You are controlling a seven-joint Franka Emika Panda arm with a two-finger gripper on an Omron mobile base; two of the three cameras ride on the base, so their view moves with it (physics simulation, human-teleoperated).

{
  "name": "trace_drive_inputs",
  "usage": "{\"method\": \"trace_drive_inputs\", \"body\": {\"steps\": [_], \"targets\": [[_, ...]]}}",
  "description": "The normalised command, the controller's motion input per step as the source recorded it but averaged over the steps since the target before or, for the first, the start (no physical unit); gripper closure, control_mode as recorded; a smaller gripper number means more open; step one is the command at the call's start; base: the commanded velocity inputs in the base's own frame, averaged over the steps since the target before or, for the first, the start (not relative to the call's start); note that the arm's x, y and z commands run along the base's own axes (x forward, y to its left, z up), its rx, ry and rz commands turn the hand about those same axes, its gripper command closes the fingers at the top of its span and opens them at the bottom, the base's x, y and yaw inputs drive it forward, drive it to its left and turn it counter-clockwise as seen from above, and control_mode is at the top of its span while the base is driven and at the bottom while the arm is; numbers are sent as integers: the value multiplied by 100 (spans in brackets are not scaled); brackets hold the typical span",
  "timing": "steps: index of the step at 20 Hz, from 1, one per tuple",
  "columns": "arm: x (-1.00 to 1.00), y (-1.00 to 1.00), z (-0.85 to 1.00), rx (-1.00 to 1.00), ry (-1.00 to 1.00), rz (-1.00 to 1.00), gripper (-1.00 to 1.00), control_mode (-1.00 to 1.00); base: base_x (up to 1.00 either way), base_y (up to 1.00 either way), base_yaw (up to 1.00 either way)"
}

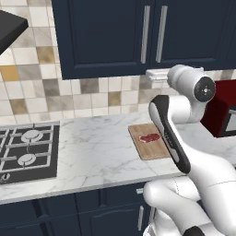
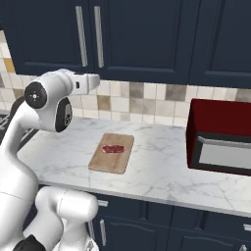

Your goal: Open the cabinet, retrieve the rolling pin, and place it next to the meat on the cutting board to prepare for tenderizing.

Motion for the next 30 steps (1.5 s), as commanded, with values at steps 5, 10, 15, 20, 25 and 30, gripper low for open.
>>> {"method": "trace_drive_inputs", "body": {"steps": [5, 10, 15, 20, 25, 30], "targets": [[0, -3, 26, 3, -14, -2, -100, -100, 0, 0, 0], [3, 0, 0, 0, 0, 0, -100, -100, 0, 0, 0], [9, 0, 0, 0, 0, -2, -100, -100, 0, 0, 0], [0, 0, 0, 0, 0, 0, -100, -100, 0, 0, 0], [1, 0, 0, 0, -1, 0, -100, -100, 0, 0, 0], [32, 0, 2, 0, 0, -3, -100, -100, 0, 0, 0]]}}
